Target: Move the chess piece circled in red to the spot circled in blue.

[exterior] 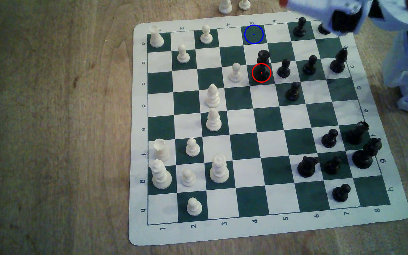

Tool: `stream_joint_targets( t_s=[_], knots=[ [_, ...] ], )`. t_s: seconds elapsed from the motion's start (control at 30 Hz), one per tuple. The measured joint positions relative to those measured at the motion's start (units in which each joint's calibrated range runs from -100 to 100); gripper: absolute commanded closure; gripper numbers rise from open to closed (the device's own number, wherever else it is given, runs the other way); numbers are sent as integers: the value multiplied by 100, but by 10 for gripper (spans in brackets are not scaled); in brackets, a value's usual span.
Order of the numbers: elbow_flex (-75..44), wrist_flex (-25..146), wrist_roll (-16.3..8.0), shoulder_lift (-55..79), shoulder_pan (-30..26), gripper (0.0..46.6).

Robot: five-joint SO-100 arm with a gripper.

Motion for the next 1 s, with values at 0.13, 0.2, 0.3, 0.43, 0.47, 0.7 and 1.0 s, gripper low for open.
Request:
stream_joint_targets(
  t_s=[0.13, 0.2, 0.3, 0.43, 0.47, 0.7, 1.0],
  knots=[
    [-759, 1092, -171, 528, -133, 423],
    [-1627, 1761, -239, 1165, -199, 365],
    [-2567, 2335, -317, 1751, -280, 334],
    [-3877, 2956, -420, 2891, -324, 343],
    [-4483, 3347, -449, 3477, -347, 348],
    [-6182, 4637, -454, 5312, -413, 377],
    [-6408, 5092, -498, 6359, -442, 376]
  ],
)
